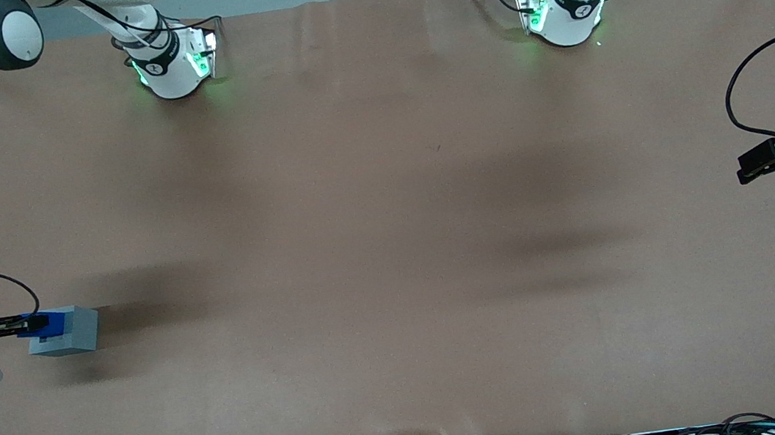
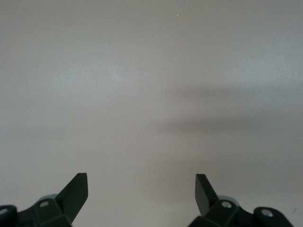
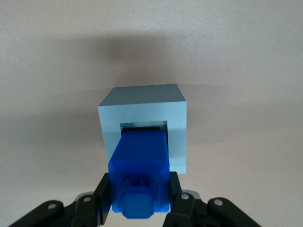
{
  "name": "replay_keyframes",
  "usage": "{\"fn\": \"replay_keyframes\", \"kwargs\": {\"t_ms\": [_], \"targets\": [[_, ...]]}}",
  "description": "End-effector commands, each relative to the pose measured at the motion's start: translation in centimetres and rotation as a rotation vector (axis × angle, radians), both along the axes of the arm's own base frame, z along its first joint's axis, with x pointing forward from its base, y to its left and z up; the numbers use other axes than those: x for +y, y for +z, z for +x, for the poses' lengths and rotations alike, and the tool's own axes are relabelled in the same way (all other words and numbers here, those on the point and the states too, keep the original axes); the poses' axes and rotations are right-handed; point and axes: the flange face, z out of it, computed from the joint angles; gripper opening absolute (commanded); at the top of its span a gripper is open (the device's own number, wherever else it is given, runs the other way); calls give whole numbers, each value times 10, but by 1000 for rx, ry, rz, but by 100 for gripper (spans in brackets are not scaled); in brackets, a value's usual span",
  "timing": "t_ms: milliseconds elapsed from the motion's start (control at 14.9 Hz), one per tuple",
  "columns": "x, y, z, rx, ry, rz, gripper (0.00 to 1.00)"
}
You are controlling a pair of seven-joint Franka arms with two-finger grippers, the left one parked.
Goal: Insert blue part into gray base with right arm
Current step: 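Align and press the blue block down into the gray base's opening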
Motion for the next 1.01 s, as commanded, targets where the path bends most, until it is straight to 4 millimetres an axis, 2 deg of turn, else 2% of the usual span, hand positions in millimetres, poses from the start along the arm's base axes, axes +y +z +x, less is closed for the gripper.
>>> {"fn": "replay_keyframes", "kwargs": {"t_ms": [0,337,471,942], "targets": [[0,4,-7,13,-10,-3,11],[1,-2,-6,17,38,5,11],[-4,0,-5,6,72,14,11],[-2,7,2,-29,75,-1,10]]}}
